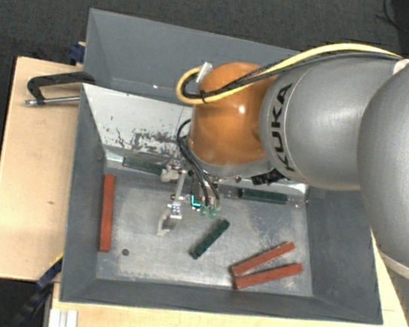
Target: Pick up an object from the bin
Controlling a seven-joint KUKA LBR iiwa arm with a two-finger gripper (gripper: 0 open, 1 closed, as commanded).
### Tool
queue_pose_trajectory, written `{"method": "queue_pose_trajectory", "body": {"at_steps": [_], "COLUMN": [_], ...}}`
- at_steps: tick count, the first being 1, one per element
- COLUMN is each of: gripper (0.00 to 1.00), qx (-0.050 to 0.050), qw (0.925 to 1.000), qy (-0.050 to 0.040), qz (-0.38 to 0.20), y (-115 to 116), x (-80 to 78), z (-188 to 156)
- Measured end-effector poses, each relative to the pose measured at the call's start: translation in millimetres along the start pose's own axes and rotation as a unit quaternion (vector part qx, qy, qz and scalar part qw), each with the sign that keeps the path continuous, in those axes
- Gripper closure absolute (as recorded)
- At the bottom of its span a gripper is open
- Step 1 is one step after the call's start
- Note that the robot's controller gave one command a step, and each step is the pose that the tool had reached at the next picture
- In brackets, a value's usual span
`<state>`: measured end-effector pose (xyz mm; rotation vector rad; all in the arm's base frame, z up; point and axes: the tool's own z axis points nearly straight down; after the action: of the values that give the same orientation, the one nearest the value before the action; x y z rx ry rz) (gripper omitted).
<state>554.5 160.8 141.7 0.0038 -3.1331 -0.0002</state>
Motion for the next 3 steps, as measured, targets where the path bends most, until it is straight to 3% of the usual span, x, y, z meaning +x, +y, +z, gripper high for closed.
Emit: {"method": "queue_pose_trajectory", "body": {"at_steps": [1, 2, 3], "gripper": [0.0, 0.0, 0.0], "qx": [-0.001, -0.001, 0.0], "qw": [1.0, 0.9962, 0.9918], "qy": [-0.0041, -0.0078, -0.0047], "qz": [0.001, -0.086, -0.127], "y": [-0.7, -46.3, -69.6], "x": [-2.2, 5.5, 20.9], "z": [-4.5, 47.2, 41.7]}}
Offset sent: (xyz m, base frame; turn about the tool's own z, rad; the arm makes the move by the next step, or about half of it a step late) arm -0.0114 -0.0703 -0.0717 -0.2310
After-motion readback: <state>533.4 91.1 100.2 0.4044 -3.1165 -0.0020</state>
